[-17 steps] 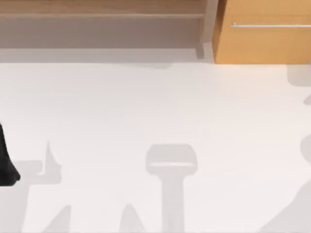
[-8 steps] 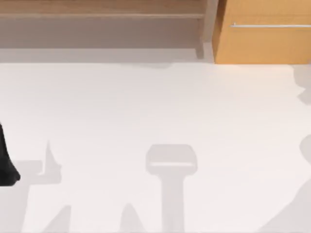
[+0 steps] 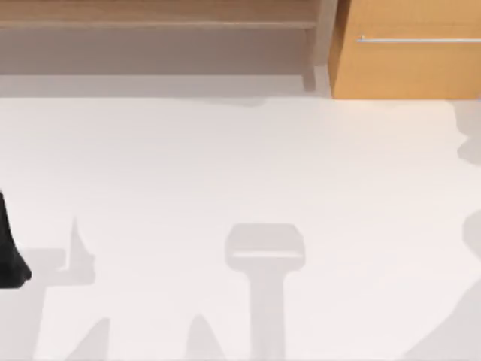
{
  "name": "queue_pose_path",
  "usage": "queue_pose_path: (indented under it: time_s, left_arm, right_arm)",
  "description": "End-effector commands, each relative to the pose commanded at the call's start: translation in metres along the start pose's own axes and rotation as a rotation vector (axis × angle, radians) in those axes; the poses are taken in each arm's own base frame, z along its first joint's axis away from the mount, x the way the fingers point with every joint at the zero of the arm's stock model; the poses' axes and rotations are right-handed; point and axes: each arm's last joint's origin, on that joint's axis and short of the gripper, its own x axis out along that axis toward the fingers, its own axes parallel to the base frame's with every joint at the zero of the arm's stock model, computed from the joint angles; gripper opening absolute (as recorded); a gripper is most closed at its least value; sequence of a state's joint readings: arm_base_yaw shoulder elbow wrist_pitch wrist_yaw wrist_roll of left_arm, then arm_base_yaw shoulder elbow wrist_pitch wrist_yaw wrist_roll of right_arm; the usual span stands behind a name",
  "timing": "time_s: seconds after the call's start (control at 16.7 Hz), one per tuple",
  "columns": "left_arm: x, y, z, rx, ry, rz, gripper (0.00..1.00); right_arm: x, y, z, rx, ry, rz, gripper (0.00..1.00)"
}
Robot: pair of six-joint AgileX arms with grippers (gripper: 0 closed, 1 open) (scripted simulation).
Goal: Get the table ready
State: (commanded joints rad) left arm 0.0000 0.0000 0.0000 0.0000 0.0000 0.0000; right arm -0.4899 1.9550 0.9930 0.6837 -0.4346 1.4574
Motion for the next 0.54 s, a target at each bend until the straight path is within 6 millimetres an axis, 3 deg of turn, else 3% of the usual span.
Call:
queue_pose_path:
  time_s: [0.24,0.54]
  left_arm:
    - [0.0,0.0,0.0,0.0,0.0,0.0,1.0]
    - [0.0,0.0,0.0,0.0,0.0,0.0,1.0]
  right_arm:
    - [-0.022,0.001,0.0,-0.015,-0.002,0.019,1.0]
    - [-0.044,-0.014,0.002,0.008,-0.003,-0.007,1.0]
